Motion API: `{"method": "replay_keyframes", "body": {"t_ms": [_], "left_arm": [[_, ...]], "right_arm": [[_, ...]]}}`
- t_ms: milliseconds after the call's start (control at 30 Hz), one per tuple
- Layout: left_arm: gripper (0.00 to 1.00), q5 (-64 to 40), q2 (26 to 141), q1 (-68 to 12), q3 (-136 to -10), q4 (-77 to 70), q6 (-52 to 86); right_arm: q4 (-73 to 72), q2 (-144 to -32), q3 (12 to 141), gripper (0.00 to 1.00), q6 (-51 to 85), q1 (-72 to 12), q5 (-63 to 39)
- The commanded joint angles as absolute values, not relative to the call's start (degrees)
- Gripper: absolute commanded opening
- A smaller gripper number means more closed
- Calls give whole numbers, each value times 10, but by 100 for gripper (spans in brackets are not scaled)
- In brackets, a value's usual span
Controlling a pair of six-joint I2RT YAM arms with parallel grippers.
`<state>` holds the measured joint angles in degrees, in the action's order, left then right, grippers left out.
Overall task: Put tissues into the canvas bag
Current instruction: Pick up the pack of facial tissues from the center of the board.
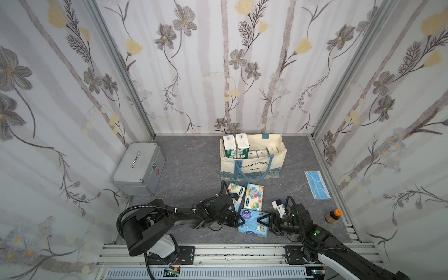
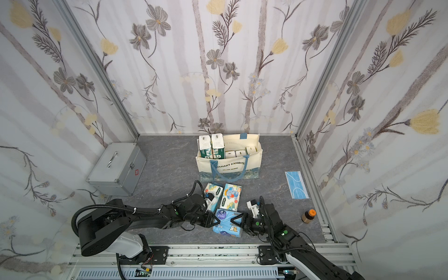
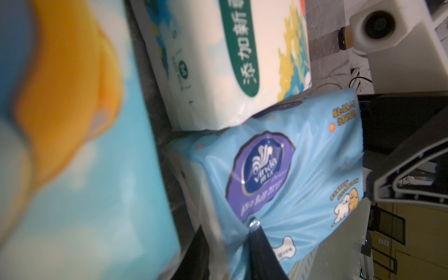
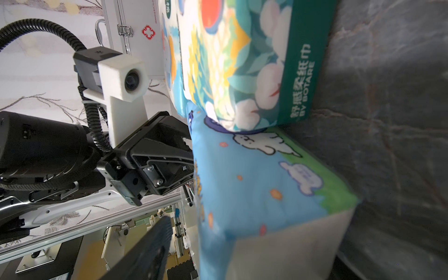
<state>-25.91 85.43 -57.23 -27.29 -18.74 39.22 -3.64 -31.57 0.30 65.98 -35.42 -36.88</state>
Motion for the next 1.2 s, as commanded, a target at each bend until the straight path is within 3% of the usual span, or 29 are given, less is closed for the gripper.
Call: {"method": "replay_keyframes", "body": {"t_ms": [0,167,400,467,567,600,700,900,1067,1167], "left_arm": [[7,-289,862,-573,-265,-202,413],[7,-312,871,-573,-258,-257,438],[10,-300,857,-573,-264,-224,424],[19,-290,841,-573,-270,-198,415],[56,-272,804,-572,-285,-143,402],[61,-268,788,-573,-291,-125,398],[70,-242,725,-572,-316,-51,380],[78,-131,541,-571,-382,150,336],[100,8,367,-570,-414,305,317],[100,91,273,-570,-423,386,323]], "right_arm": [[-81,-313,-8,75,664,-355,-390],[-82,-311,-8,72,665,-355,-390],[-62,-293,-4,55,665,-355,-389],[-38,-285,2,50,658,-355,-385],[17,-269,21,49,642,-354,-380],[34,-265,29,48,637,-354,-379],[89,-249,62,47,619,-354,-375],[200,-259,184,45,559,-332,-380],[325,-341,370,43,454,-269,-410],[439,-408,525,43,359,-234,-381]]}}
